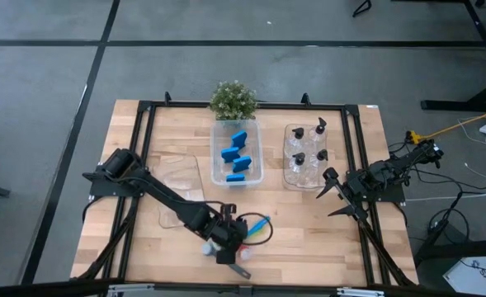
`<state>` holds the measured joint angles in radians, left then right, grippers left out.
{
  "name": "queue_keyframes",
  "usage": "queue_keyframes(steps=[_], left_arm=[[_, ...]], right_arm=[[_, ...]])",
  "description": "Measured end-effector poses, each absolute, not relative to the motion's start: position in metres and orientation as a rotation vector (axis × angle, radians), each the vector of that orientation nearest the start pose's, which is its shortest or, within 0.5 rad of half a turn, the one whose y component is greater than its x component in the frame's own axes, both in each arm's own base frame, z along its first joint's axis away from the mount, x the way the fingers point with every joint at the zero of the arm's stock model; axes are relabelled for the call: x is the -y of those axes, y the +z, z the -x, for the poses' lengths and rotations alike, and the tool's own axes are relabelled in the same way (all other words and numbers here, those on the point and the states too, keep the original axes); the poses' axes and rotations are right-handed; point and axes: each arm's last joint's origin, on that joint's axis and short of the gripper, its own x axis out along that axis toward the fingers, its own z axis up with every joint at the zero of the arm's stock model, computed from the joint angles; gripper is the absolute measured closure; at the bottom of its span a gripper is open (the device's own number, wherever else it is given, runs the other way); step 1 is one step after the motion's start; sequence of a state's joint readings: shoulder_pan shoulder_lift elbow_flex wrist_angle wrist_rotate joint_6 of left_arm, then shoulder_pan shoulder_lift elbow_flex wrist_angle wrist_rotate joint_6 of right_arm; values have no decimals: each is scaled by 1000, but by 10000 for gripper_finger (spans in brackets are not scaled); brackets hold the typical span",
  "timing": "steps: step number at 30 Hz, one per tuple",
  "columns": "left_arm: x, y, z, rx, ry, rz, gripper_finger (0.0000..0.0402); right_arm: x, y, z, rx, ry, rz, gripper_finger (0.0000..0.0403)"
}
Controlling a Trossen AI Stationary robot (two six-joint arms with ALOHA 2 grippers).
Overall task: Pick & Place Kitchen Sink Supplies
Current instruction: Put the blue brush into the left transparent bin
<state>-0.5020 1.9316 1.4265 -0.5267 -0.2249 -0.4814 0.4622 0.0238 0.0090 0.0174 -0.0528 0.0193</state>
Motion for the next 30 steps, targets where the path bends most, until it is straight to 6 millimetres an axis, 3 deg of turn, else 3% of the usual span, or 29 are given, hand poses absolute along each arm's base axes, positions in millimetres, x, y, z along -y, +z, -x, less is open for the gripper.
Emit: queue_keyframes(steps=[7,17,22,30], left_arm=[[164,204,-378,-968,-24,227,326],[158,169,-392,-1032,94,399,184],[164,160,-391,-1051,97,393,165],[176,159,-383,-1041,137,313,176]], right_arm=[[-45,166,-88,-3,515,-21,95],[-45,166,-88,-3,515,-20,95],[-45,166,-88,-3,515,-22,95],[-45,166,-88,-3,515,-20,95]])
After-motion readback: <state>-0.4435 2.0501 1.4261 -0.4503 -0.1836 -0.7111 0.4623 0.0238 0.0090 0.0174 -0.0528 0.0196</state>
